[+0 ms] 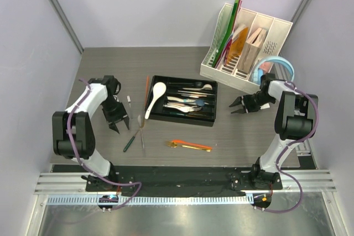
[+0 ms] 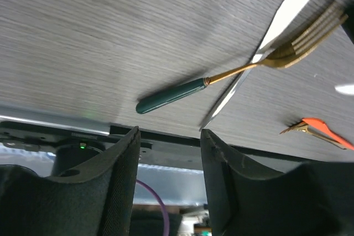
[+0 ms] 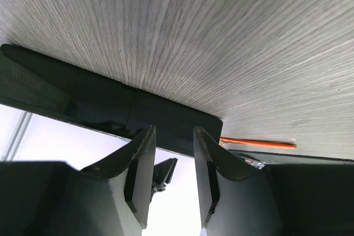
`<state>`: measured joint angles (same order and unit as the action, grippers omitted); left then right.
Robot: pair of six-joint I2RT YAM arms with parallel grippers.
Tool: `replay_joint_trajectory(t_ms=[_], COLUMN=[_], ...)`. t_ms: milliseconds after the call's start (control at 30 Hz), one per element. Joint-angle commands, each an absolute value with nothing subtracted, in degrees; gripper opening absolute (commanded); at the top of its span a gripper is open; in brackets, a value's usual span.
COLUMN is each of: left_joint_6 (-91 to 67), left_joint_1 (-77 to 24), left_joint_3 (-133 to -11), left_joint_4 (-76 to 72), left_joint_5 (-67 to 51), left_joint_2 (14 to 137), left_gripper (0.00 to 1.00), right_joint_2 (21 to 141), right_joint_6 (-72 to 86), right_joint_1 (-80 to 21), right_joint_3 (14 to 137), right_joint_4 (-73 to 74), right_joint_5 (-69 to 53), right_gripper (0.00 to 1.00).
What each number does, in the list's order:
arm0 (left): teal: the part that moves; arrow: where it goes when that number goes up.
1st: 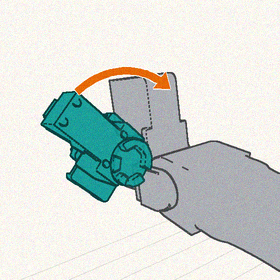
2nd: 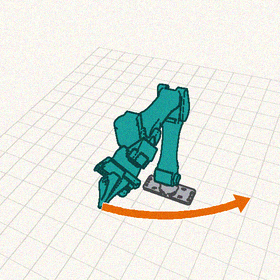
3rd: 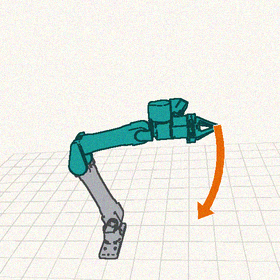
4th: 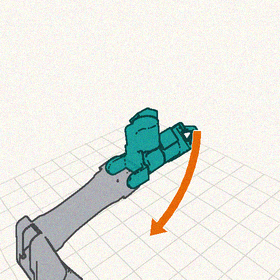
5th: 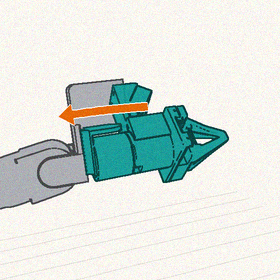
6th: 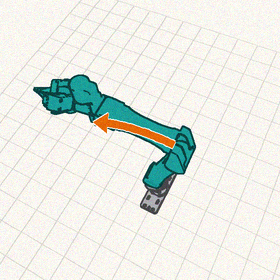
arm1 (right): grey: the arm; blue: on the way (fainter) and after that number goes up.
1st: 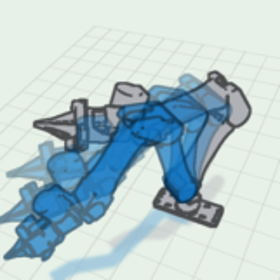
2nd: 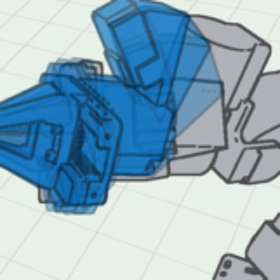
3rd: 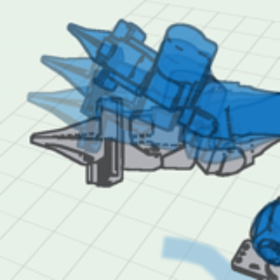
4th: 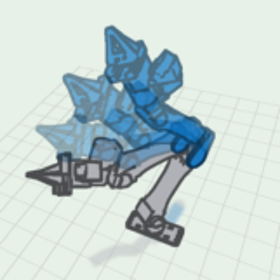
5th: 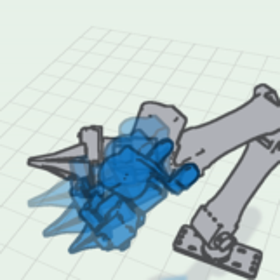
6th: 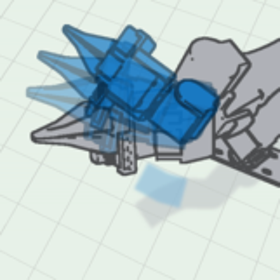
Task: Sort the eating utensils into containers
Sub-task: Pick up the knife at the center of the board.
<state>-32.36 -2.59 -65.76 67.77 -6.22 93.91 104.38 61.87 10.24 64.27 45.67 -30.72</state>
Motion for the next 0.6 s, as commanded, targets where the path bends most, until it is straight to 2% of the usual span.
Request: replay_joint_trajectory(t_ms=[0,267,567], left_joint_6=[-26.02,-23.81,-26.01], left_joint_1=[-2.46,-4.39,-7.12], left_joint_3=[-64.69,-60.65,-63.81], left_joint_4=[65.58,61.0,63.11], left_joint_5=[-2.9,-5.35,-7.38], left_joint_2=[88.68,90.35,96.24], left_gripper=[0.49,0.49,0.48], right_joint_2=[103.89,103.27,101.6], right_joint_6=[61.08,61.17,61.26], right_joint_1=[10.37,10.02,9.76], right_joint_3=[63.81,62.84,60.91], right_joint_4=[45.09,44.12,43.51], right_joint_5=[-30.67,-31.2,-31.73], right_gripper=[0.39,0.39,0.39])
